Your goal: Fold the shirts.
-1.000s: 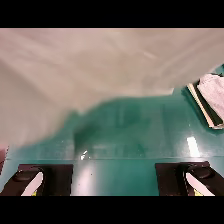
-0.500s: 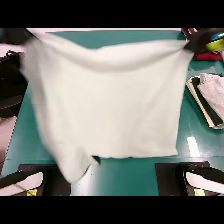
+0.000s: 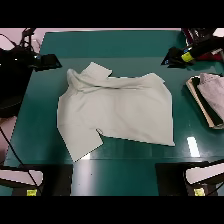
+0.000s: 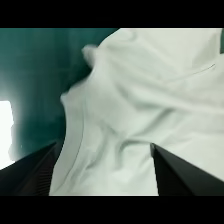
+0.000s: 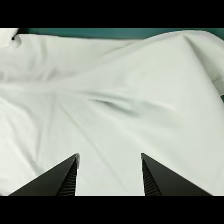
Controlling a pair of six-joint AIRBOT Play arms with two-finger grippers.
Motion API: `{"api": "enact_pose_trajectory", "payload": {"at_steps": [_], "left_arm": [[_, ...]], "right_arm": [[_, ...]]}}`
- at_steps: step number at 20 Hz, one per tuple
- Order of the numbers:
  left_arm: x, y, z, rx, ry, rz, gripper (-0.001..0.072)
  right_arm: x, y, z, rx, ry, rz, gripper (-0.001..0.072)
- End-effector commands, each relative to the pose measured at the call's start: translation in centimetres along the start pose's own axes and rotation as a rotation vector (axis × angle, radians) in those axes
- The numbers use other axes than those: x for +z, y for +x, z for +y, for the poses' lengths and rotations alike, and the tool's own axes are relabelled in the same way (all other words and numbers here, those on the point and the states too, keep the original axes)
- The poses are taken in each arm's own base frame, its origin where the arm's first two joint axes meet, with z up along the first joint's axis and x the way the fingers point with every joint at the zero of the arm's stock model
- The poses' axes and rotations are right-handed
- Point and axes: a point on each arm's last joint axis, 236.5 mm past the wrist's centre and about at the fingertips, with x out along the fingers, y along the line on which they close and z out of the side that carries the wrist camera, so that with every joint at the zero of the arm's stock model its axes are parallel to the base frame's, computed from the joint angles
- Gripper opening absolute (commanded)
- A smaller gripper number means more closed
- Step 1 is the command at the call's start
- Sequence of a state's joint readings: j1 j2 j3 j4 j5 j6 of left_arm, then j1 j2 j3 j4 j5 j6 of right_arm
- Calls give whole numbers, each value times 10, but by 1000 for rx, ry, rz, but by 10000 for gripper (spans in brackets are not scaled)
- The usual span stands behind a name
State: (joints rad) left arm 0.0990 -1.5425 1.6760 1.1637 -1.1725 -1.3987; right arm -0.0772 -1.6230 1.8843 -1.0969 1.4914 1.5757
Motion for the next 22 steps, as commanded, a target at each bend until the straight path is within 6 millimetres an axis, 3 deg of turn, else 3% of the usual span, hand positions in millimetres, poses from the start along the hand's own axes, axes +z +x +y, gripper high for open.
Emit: {"api": "enact_pose_trajectory", "payload": {"at_steps": [1,4,7,9,10,12,17,18,20,21,22], "left_arm": [[-32,-30,33,54,-68,90,665],[-109,-34,53,88,-148,194,665],[-214,-18,47,67,-190,374,666],[-269,-6,46,59,-238,470,666],[-286,-1,46,59,-255,494,666],[-301,10,40,28,-302,492,665],[-300,25,12,-98,-365,437,664],[-300,26,7,-106,-354,442,576],[-301,28,0,-112,-329,449,151],[-297,27,-1,-113,-317,443,22],[-289,25,-2,-114,-308,426,23]], "right_arm": [[-29,-18,-3,39,-29,72,454],[-70,-25,2,43,-39,81,453],[-104,-20,11,49,-41,56,451],[-122,-16,16,52,-45,51,451],[-127,-15,18,53,-48,47,451],[-134,-16,21,55,-56,43,451],[-134,-17,21,55,-58,39,451],[-134,-18,20,53,-57,38,451],[-137,-21,11,41,-47,52,451],[-144,-24,1,31,-35,81,451],[-155,-25,-15,16,7,115,451]]}}
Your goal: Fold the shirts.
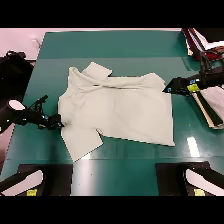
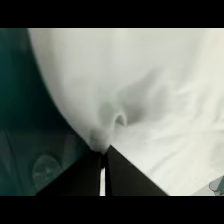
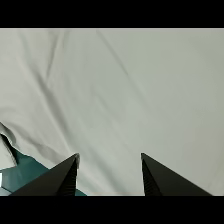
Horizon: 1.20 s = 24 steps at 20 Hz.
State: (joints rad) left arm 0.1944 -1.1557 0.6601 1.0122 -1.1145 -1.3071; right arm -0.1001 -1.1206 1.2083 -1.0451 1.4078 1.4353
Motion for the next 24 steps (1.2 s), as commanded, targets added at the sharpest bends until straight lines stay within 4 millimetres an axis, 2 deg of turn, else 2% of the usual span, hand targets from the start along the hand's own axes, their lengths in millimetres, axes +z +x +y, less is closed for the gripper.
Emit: {"api": "enact_pose_trajectory", "payload": {"at_steps": [1,3,4,5,7,9,12,16,17,18,20,21,22,24], "left_arm": [[11,-10,-14,-19,36,-39,22],[22,-26,-24,-21,69,-97,23],[25,-33,-27,-21,82,-126,23],[26,-37,-29,-20,90,-139,23],[25,-39,-31,-22,94,-145,23],[25,-39,-31,-23,94,-144,23],[25,-39,-31,-24,93,-144,23],[25,-39,-32,-28,92,-143,23],[24,-39,-32,-29,92,-138,23],[22,-39,-32,-30,93,-130,23],[20,-39,-33,-31,95,-125,23],[21,-41,-34,-31,98,-129,23],[22,-45,-36,-31,106,-144,22],[33,-70,-50,-34,130,-229,22]], "right_arm": [[-35,-4,-42,-49,99,93,451],[-84,-1,-99,-161,235,168,453],[-117,3,-126,-214,313,221,494],[-148,10,-141,-221,397,271,630],[-195,30,-148,-151,574,334,633],[-216,51,-140,-48,675,328,570],[-230,71,-125,26,731,335,526],[-220,89,-105,87,702,354,499],[-222,95,-101,94,690,386,435],[-224,101,-99,92,678,405,329],[-222,107,-99,78,630,405,51],[-217,106,-99,69,602,386,17],[-206,101,-98,61,566,353,17],[-175,79,-89,48,466,257,17]]}}
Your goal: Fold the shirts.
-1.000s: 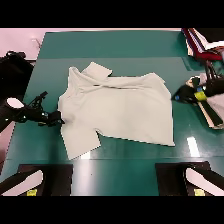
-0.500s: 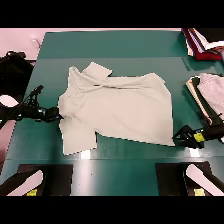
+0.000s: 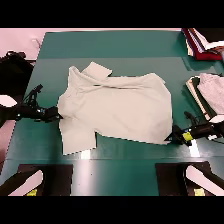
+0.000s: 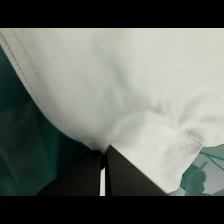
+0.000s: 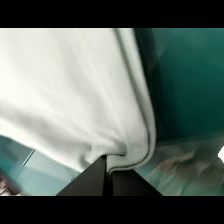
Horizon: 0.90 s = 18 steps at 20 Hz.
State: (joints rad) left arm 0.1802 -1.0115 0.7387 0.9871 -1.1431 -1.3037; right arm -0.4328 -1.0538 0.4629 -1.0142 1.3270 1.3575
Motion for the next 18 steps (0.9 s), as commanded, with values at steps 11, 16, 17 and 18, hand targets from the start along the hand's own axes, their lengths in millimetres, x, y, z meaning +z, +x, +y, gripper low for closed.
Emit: {"api": "enact_pose_trajectory", "payload": {"at_steps": [11,16,17,18], "left_arm": [[13,-475,-274,-66,639,-1267,22],[-56,-582,-317,-53,757,-1623,22],[-60,-590,-320,-62,760,-1654,22],[-58,-591,-320,-72,749,-1658,22]], "right_arm": [[-79,-423,277,-31,-876,-1346,16],[-138,-502,296,-114,-898,-1586,17],[-142,-512,296,-127,-882,-1608,16],[-142,-519,295,-133,-854,-1616,16]]}}
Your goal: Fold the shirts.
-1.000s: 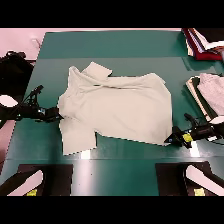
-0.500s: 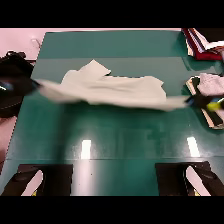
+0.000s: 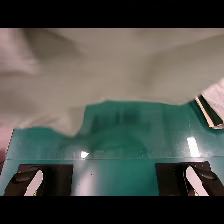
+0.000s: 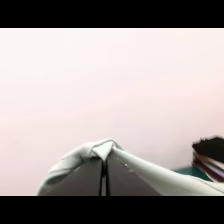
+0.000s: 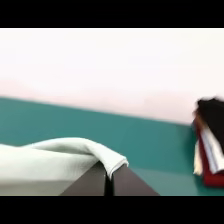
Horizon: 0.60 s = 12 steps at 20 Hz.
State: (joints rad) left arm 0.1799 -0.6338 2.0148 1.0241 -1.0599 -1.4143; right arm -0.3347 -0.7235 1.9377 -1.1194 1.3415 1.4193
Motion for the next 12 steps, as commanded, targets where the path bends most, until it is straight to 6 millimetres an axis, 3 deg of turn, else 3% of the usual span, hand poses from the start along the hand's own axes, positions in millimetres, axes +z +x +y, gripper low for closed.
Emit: {"api": "enact_pose_trajectory", "payload": {"at_steps": [1,3,5,8,10,12], "left_arm": [[37,-13,-3,17,7,-113,21],[-10,20,13,14,-75,46,22],[-90,62,31,-10,-184,289,22],[-231,108,48,-74,-396,663,22],[-327,122,66,-65,-503,875,23],[-416,122,76,-45,-604,1050,23]], "right_arm": [[32,-20,-11,-80,-4,-51,16],[11,9,-16,-43,37,57,15],[-36,57,-28,-1,110,229,16],[-145,124,-55,14,244,563,15],[-221,156,-66,27,328,769,15],[-287,181,-65,48,376,944,15]]}}
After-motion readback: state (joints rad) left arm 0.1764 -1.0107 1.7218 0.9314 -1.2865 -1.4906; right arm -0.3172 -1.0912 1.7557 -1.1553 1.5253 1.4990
